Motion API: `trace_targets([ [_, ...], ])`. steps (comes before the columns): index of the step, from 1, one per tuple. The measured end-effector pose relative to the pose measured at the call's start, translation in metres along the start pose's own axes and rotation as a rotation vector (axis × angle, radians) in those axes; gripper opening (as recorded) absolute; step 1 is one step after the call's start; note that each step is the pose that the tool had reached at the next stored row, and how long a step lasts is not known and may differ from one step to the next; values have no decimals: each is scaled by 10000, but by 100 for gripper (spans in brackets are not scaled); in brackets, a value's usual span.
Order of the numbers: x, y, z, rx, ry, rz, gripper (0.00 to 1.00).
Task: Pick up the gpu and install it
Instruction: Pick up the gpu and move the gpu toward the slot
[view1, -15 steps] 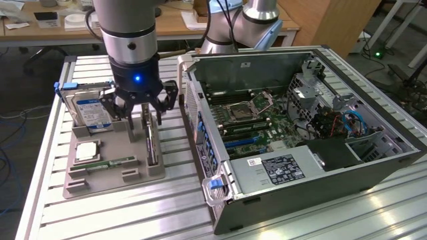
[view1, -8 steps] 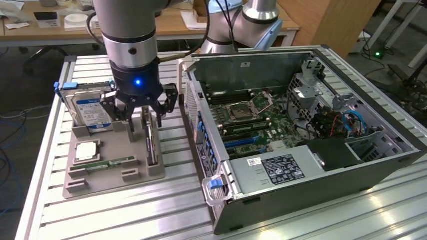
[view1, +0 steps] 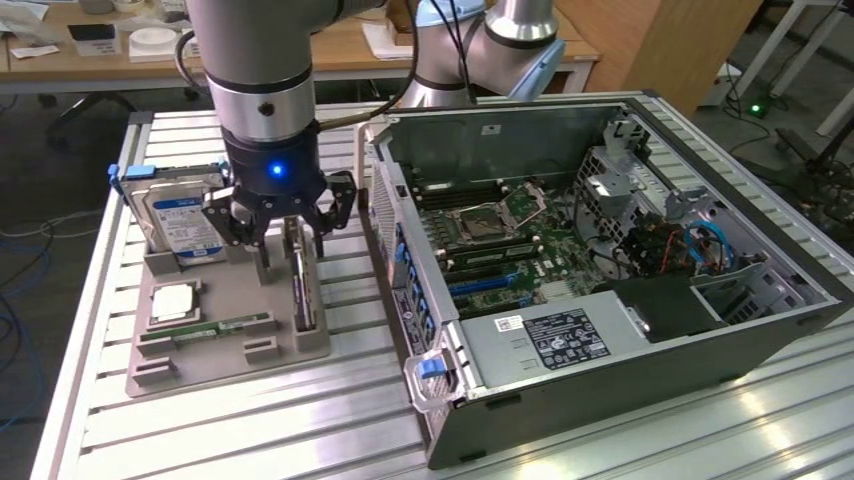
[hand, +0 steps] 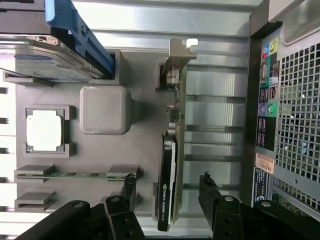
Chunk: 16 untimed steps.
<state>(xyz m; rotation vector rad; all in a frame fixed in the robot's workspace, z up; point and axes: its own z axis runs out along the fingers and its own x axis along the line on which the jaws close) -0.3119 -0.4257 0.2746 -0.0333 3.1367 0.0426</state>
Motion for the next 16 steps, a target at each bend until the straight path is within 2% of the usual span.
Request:
trace_targets([
  [7,-1,56,57,46,1,-2,62],
  [16,-2,145,135,66,0,0,62],
])
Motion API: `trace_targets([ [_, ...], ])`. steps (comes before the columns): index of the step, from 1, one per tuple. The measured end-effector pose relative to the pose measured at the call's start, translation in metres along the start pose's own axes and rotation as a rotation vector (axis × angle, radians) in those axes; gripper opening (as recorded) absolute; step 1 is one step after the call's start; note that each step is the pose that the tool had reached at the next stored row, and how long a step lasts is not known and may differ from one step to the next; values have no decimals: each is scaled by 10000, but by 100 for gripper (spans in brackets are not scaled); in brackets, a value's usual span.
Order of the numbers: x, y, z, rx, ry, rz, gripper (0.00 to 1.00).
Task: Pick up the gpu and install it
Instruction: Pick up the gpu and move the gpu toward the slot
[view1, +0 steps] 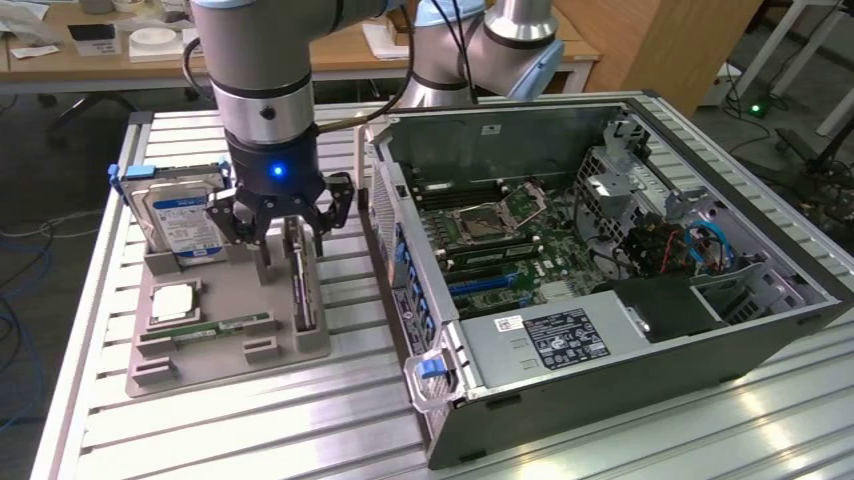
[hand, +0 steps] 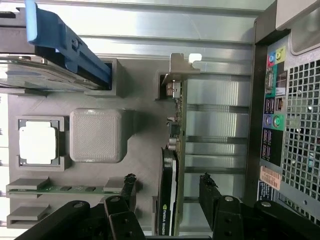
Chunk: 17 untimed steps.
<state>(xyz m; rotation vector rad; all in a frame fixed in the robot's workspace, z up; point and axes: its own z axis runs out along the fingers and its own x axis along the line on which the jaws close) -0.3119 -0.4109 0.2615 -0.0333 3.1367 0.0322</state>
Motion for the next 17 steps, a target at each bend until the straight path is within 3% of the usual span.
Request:
trace_targets([
  [17,2,-31,285,30,2,-1,62],
])
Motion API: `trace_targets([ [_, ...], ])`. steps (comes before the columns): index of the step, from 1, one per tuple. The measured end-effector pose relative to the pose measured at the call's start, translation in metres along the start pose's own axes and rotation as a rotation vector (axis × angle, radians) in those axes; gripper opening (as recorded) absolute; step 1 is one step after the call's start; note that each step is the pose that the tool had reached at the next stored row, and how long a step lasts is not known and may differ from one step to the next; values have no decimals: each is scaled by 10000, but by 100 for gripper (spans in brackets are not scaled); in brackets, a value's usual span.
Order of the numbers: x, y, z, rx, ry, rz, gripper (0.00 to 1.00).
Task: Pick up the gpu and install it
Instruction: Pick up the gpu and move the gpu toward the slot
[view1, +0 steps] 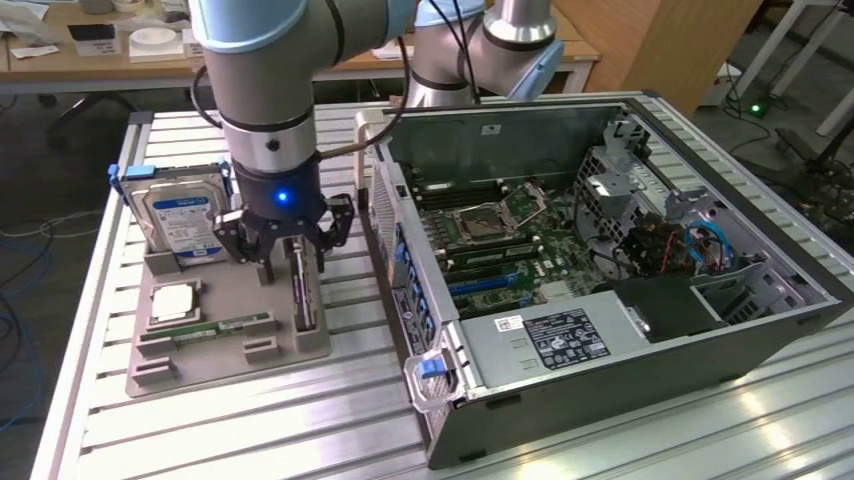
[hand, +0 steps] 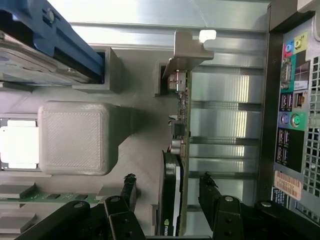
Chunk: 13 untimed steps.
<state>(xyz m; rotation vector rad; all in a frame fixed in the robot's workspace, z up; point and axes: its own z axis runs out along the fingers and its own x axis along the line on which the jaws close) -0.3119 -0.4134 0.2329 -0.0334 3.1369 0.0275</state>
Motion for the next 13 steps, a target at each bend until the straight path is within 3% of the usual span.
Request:
trace_targets([
  [13,0,-5,235,0,0,-4,62],
])
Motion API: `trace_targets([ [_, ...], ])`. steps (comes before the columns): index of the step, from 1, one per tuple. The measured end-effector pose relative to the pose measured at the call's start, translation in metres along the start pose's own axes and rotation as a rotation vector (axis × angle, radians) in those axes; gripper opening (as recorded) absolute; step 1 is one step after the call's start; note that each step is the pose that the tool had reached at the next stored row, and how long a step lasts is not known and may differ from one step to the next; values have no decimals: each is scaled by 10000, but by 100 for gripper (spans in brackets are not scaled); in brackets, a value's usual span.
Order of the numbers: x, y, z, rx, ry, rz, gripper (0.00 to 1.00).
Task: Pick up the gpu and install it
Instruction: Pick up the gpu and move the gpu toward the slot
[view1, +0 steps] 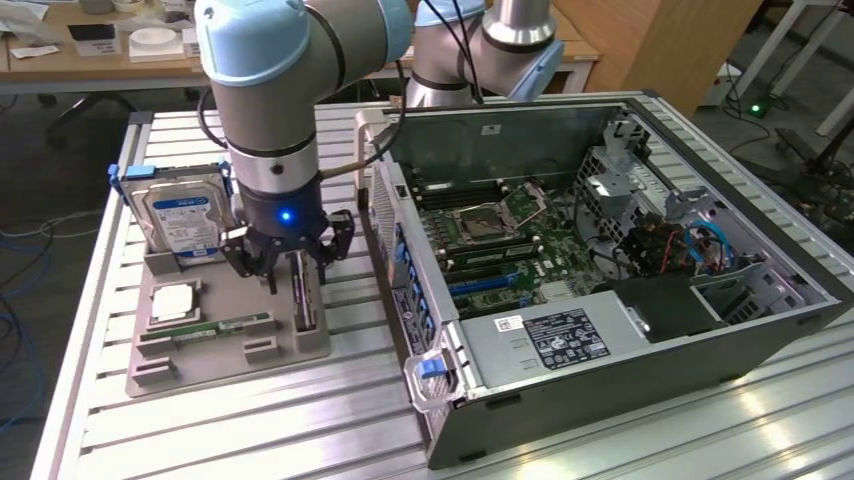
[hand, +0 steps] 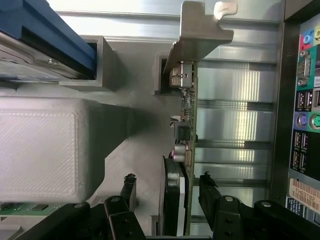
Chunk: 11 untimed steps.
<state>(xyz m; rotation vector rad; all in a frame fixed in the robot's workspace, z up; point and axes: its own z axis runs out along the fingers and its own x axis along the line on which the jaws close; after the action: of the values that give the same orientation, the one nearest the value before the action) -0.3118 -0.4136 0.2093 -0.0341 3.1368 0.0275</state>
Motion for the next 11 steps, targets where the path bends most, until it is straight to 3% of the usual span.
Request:
trace_targets([
  [9,0,0,6,1,1,1,62],
  [11,0,0,6,1,0,0,55],
])
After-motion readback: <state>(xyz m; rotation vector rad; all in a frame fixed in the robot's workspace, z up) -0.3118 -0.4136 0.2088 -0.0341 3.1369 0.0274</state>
